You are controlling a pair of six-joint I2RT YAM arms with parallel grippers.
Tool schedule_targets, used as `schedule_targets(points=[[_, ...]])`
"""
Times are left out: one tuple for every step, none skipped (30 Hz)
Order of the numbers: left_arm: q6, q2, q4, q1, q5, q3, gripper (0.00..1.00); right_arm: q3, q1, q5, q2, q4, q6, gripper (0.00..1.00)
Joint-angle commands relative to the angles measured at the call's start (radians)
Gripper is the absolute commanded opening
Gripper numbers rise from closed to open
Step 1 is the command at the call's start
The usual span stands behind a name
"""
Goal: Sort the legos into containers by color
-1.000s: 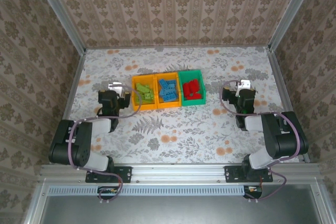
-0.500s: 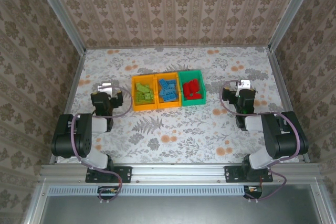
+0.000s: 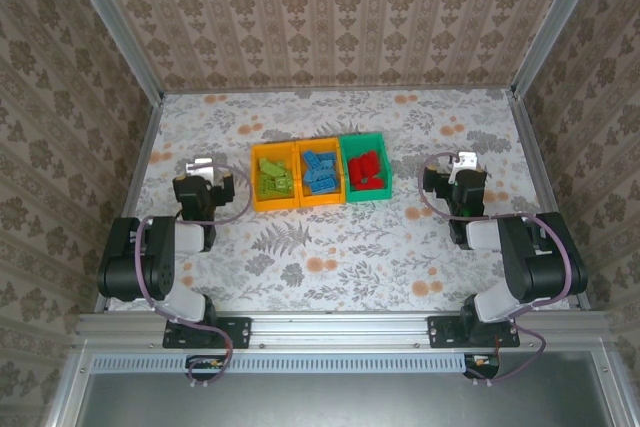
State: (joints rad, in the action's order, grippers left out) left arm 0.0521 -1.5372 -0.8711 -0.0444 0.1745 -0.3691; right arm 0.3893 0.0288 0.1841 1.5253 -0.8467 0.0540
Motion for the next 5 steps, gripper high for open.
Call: schedule_targets(points=[[-0.02, -0.001, -0.016, -0.002, -0.015, -0.022, 1.0, 0.017, 0.002, -0.06, 0.003, -0.009, -0.019, 1.0], [-0.02, 0.0, -0.015, -0.001, -0.015, -0.022, 1.0, 0.016, 0.002, -0.061, 0.002, -0.009, -0.019, 1.0], [-0.02, -0.001, -0.015, 0.0, -0.016, -0.022, 1.0, 0.016, 0.002, -0.06, 0.001, -0.011, -0.019, 1.0], [-0.021, -0.001, -0.014, -0.002, -0.016, -0.022, 1.0, 0.015, 0.002, -0.06, 0.002, -0.011, -0.019, 1.0], [-0.02, -0.001, -0.014, -0.001, -0.016, -0.022, 1.0, 0.015, 0.002, -0.061, 0.001, -0.011, -0.019, 1.0]])
